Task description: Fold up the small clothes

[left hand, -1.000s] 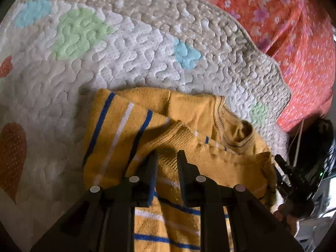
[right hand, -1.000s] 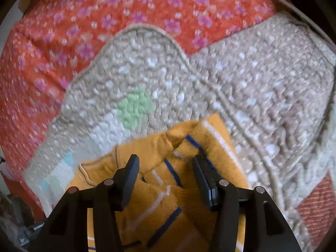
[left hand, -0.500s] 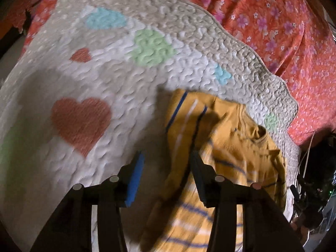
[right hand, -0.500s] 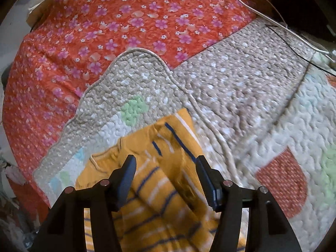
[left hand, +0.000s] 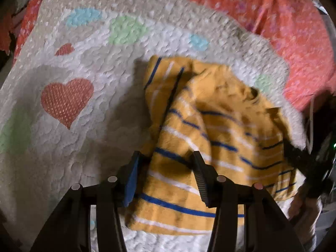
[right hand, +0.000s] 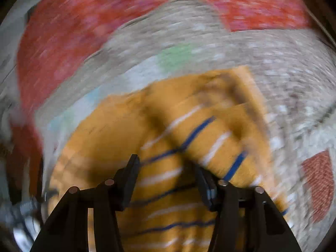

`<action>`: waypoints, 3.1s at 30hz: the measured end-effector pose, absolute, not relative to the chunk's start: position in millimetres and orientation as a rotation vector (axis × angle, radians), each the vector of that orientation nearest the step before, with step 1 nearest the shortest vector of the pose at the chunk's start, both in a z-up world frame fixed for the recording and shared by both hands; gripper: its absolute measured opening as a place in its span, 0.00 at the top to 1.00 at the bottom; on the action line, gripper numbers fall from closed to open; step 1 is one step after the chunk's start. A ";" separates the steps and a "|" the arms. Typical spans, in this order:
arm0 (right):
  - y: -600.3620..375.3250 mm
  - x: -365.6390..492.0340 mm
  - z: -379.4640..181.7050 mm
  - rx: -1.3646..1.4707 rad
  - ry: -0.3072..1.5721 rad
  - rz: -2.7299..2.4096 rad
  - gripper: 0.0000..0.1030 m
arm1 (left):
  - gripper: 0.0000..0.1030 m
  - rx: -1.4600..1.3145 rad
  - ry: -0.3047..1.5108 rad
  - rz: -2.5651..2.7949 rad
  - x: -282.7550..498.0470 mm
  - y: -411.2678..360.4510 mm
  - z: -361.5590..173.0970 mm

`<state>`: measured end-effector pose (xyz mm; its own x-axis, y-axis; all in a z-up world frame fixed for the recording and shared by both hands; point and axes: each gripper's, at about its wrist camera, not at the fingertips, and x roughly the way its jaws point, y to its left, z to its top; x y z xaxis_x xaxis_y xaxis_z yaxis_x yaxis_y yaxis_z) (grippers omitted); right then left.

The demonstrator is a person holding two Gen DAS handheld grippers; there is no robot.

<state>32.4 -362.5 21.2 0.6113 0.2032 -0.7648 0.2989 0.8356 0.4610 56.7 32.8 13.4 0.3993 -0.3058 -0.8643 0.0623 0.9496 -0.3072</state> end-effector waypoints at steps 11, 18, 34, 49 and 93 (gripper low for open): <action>-401.6 7.0 43.5 0.767 0.822 -0.114 0.49 | 0.48 -0.427 1.191 -0.243 69.5 54.6 -0.8; -382.6 -1.5 56.6 0.689 0.802 -0.080 0.46 | 0.48 -0.489 1.164 -0.237 74.2 66.5 4.8; -272.4 51.0 35.9 0.219 0.917 0.129 0.46 | 0.44 -0.565 1.215 -0.287 126.2 63.0 -9.3; -425.4 60.1 35.9 0.699 0.805 -0.106 0.41 | 0.44 -0.519 1.110 -0.324 106.5 58.6 15.5; -429.5 72.2 42.1 0.655 0.997 0.199 0.83 | 0.95 0.211 0.936 -0.714 -56.3 -289.5 30.3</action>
